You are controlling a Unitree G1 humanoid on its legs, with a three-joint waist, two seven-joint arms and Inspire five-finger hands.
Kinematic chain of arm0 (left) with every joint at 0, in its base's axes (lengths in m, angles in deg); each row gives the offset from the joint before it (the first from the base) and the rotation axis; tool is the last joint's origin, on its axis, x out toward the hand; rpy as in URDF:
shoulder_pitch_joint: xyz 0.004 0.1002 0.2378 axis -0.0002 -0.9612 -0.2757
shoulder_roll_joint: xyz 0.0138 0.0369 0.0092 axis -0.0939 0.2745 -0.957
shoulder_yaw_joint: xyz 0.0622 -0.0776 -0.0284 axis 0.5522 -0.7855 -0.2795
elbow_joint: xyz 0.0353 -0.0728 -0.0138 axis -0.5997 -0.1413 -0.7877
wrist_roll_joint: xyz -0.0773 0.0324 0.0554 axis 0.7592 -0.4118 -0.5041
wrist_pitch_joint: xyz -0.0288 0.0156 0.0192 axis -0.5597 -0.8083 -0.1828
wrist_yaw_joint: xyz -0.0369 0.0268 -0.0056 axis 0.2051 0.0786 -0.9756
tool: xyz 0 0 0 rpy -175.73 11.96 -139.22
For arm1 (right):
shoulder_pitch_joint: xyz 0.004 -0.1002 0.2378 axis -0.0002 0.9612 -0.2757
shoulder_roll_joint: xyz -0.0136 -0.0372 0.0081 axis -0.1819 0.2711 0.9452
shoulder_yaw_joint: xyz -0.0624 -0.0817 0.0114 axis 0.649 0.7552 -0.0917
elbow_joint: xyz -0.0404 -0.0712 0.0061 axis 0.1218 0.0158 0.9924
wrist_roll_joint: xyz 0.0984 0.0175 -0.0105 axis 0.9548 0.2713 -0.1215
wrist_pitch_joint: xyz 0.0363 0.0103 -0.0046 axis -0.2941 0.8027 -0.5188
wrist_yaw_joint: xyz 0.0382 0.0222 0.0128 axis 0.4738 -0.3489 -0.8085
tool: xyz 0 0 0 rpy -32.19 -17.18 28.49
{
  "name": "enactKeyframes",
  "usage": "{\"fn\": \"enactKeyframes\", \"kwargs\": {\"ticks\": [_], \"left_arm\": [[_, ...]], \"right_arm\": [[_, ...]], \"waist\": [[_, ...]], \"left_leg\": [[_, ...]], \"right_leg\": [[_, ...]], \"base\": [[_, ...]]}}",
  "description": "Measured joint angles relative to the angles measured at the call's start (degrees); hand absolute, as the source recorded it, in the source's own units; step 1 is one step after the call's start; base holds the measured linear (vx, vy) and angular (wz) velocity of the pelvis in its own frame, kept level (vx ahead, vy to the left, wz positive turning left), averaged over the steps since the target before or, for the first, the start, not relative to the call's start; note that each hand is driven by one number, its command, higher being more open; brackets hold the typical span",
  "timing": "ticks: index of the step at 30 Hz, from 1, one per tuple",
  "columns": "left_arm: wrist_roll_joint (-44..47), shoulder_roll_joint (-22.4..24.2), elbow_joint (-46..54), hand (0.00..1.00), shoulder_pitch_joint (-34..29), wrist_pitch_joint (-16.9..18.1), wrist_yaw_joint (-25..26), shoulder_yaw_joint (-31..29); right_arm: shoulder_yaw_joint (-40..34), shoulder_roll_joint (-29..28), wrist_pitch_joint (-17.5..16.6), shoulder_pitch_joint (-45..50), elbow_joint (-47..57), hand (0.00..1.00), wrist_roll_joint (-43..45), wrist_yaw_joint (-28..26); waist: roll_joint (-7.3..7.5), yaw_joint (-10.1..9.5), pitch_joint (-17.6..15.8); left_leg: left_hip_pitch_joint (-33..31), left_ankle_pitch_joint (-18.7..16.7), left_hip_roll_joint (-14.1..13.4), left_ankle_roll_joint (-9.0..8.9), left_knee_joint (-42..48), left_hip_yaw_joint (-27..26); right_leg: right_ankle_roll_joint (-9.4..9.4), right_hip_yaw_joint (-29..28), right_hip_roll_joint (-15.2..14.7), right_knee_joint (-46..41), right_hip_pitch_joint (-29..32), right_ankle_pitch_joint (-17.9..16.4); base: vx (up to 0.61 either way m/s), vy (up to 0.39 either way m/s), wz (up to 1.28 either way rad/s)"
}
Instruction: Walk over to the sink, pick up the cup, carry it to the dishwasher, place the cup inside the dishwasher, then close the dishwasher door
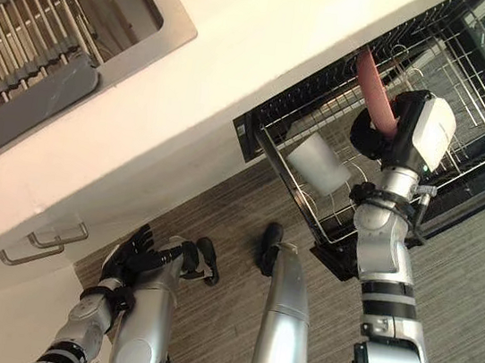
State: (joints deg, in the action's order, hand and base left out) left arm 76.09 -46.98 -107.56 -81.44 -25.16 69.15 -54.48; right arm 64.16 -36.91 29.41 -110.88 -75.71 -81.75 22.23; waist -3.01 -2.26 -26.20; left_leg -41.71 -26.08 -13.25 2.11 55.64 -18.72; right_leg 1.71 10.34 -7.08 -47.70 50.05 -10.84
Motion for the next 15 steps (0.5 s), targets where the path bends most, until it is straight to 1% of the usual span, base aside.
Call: {"fn": "enactKeyframes", "kwargs": {"ticks": [7, 10, 12, 13, 15], "left_arm": [[0.4, 0.0, -0.4, 1.0, 0.5, -0.1, -0.7, 0.0], [1.2, 0.0, -0.4, 1.0, 0.5, -0.1, -0.9, 0.0], [1.4, 0.0, -0.5, 1.0, 0.5, -0.1, -0.9, 0.0], [1.4, 0.0, -0.5, 1.0, 0.6, -0.1, -1.0, 0.0], [2.3, 0.0, -0.6, 1.0, 0.6, -0.1, -1.0, 0.0]], "right_arm": [[1.2, 1.7, 0.3, -5.1, -7.7, 0.0, 0.1, -1.8], [2.4, 2.3, 2.7, -7.2, -9.7, 0.0, -0.2, -2.1], [3.3, 3.5, 5.2, -9.2, -11.2, 0.0, -0.9, -2.7], [3.3, 3.7, 5.9, -9.8, -11.8, 0.0, -1.6, -3.0], [3.3, 4.1, 9.0, -11.6, -13.3, 0.0, -4.9, -3.4]], "waist": [[0.0, -0.19, 0.0], [0.0, -0.25, 0.0], [0.0, -0.21, 0.0], [0.0, -0.23, 0.0], [0.0, -0.26, 0.0]], "left_leg": [[-0.4, 0.1, 0.4, 0.25, 0.0, 0.0], [-1.0, 0.3, 0.4, 0.47, -0.4, 0.2], [-1.0, 0.4, 0.5, 0.54, -0.6, 0.2], [-1.1, 0.4, 0.5, 0.52, -0.6, 0.2], [-1.2, 0.7, 0.5, 0.47, -1.0, 0.2]], "right_leg": [[-0.06, 0.6, -0.7, 0.2, 0.0, 0.0], [-0.2, 1.0, -0.9, 0.7, 0.1, 0.2], [-0.26, 1.1, -1.0, 0.9, 0.1, 0.2], [-0.26, 1.1, -1.0, 0.9, 0.1, 0.2], [-0.26, 1.3, -1.1, 1.2, 0.1, 0.3]], "base": [[-0.03, 0.013, 0.04], [-0.05, -0.004, 0.07], [-0.04, -0.004, 0.02], [-0.04, -0.006, 0.03], [-0.03, -0.012, 0.05]]}}
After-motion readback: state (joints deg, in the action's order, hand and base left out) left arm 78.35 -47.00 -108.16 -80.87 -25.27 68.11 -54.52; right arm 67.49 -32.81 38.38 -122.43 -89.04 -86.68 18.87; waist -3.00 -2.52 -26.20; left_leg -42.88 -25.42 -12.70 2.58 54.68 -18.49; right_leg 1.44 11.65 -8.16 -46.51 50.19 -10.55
